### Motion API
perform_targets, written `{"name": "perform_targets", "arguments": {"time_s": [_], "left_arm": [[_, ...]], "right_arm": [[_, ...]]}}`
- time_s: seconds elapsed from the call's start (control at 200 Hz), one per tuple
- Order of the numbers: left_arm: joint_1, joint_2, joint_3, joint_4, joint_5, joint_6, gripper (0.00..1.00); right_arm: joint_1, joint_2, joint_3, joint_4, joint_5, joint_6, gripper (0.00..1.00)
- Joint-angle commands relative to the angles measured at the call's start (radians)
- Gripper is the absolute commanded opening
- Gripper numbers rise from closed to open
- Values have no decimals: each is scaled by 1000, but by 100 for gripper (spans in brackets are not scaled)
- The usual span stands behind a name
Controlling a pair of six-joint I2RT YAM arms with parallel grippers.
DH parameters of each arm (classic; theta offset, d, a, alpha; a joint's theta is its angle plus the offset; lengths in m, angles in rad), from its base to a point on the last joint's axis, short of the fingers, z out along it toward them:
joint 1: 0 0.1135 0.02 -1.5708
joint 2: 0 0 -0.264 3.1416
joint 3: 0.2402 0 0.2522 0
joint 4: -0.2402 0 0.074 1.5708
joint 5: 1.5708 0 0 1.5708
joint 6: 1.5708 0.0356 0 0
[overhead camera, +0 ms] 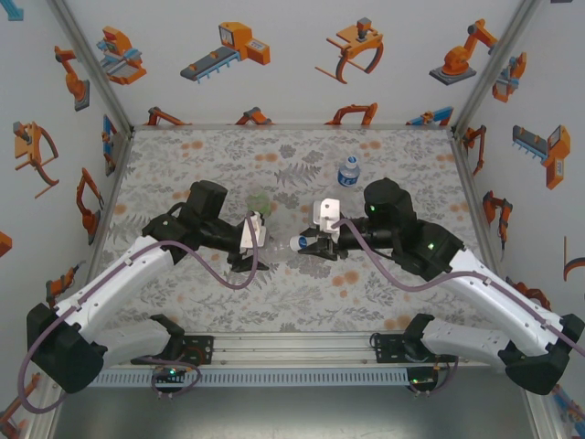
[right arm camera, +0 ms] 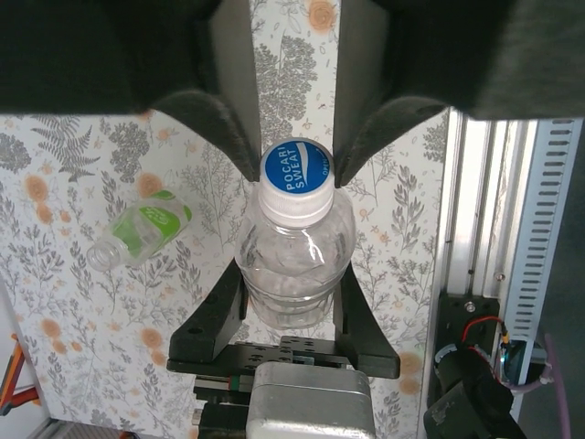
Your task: Screw on the bottle caps
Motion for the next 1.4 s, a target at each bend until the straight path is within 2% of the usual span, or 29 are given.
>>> {"name": "perform_targets", "arguments": {"time_s": [0.0, 0.055, 0.115, 0.315, 0.451, 0.586, 0.691, 0.781, 0.921, 1.026, 1.106, 1.227, 1.392], "left_arm": [[-3, -15, 16, -14, 39, 18, 3], [-2, -14, 17, -13, 37, 18, 3], [-2, -11, 17, -14, 33, 14, 3], [-3, -5, 20, -14, 31, 9, 3], [-3, -3, 22, -13, 30, 10, 3], [-2, 0, 22, -13, 31, 8, 3], [-3, 4, 24, -13, 32, 7, 3], [-2, 6, 26, -13, 33, 4, 3], [-3, 6, 31, -13, 14, -12, 3], [-3, 14, 47, -12, -32, -50, 2], [-1, 19, 57, -11, -54, -72, 0], [2, 21, 56, 0, -64, -95, 0], [2, 25, 60, 11, -86, -121, 0]], "right_arm": [[0, -2, -4, 30, -11, 7, 22], [0, -2, -5, 39, -2, 47, 15], [0, 0, -10, 64, 41, 138, 0], [1, 3, -41, 155, 281, 616, 0], [0, 21, -15, 103, 423, 946, 0], [1, 42, 27, 19, 492, 1219, 0], [0, 55, 33, 18, 481, 1360, 0], [2, 70, 47, 26, 466, 1403, 0], [1, 77, 61, 24, 456, 1372, 0], [0, 67, 62, 8, 472, 1349, 24], [1, 62, 52, 6, 488, 1340, 37], [1, 67, 40, 22, 498, 1328, 43], [0, 83, 37, 35, 496, 1322, 43]]}}
